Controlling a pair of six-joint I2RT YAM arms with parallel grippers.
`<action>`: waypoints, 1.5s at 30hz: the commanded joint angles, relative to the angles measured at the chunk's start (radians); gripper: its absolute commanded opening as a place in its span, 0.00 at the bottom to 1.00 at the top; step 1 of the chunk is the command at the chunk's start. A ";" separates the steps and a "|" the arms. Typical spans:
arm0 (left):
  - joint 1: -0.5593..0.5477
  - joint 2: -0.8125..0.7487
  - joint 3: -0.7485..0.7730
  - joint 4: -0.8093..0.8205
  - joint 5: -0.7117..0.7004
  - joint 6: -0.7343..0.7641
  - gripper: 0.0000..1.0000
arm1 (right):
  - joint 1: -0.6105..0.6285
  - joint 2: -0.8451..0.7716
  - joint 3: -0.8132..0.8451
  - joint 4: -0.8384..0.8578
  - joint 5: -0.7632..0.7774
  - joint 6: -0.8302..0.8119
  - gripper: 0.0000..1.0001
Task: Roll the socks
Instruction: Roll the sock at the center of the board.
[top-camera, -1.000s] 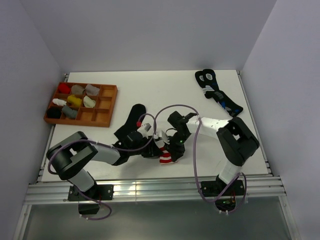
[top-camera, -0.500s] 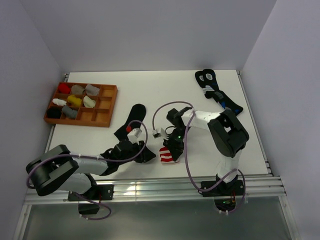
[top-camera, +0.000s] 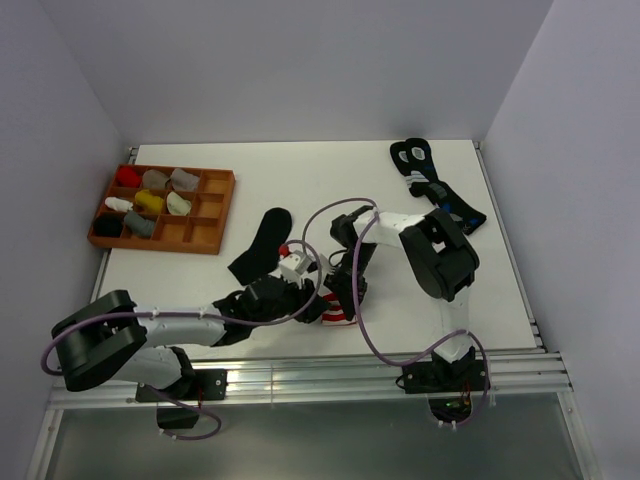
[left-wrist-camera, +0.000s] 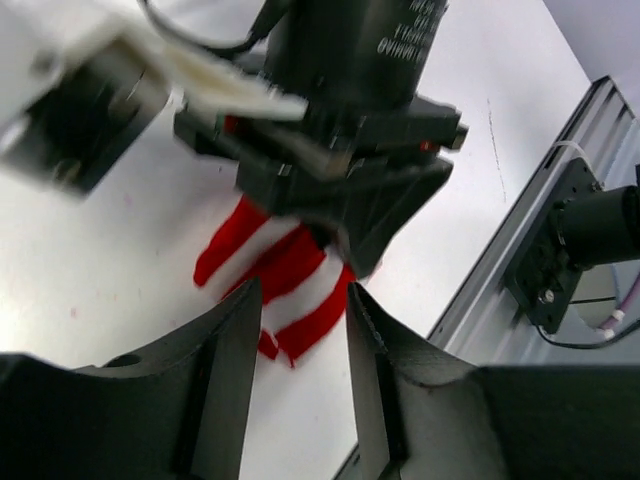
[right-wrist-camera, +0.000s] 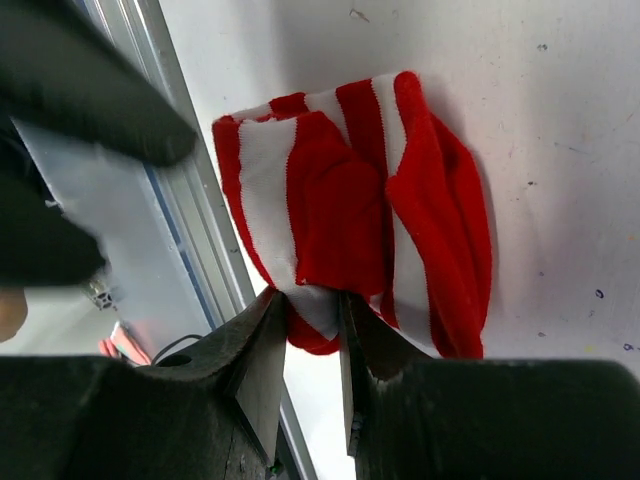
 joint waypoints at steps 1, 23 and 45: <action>-0.007 0.047 0.083 -0.045 -0.018 0.121 0.45 | -0.009 0.039 0.012 0.022 0.099 -0.022 0.12; -0.007 0.237 0.125 0.056 0.117 0.139 0.50 | -0.013 0.073 0.037 0.013 0.096 -0.016 0.12; -0.007 0.251 0.125 0.084 0.165 0.132 0.53 | -0.013 0.077 0.020 0.022 0.105 -0.008 0.11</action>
